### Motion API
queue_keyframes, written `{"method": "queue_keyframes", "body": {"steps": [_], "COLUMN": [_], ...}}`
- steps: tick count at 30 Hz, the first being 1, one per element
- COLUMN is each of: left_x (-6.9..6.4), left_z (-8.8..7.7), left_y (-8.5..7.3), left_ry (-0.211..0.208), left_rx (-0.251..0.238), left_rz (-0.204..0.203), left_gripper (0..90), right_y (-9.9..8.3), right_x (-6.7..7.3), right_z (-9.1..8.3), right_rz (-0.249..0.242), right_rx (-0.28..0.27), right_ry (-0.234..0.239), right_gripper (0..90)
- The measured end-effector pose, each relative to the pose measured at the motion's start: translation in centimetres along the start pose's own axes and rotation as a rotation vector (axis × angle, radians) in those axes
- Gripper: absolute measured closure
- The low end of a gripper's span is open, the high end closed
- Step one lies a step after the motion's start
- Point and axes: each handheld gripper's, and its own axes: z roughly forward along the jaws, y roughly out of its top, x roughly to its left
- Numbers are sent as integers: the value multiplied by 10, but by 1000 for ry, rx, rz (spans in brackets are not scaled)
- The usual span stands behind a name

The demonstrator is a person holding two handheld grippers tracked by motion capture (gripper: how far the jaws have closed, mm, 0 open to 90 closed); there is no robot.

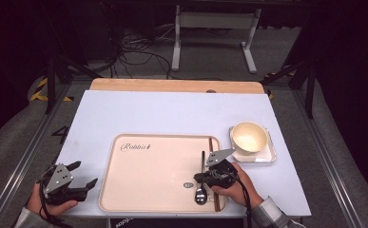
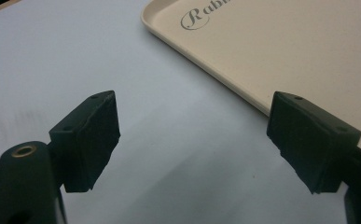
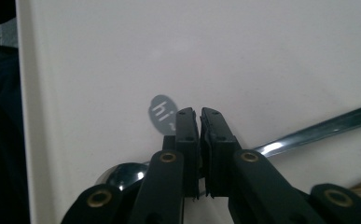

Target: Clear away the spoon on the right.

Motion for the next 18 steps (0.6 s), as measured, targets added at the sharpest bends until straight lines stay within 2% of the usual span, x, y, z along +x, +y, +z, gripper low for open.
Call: {"method": "queue_keyframes", "body": {"steps": [4, 7, 18], "left_x": [0, 0, 0], "left_z": [0, 0, 1], "left_y": [0, 0, 0], "left_ry": [2, 1, 0], "left_rx": [-2, -2, -1], "left_rz": [-4, 0, -6], "left_gripper": [179, 179, 179], "right_y": [-3, -8, -15], "right_x": [9, 12, 9], "right_z": [1, -1, -12], "right_rz": [-22, -35, -16], "right_rx": [25, 49, 16], "right_ry": [18, 11, -15], "right_gripper": [877, 881, 855]}}
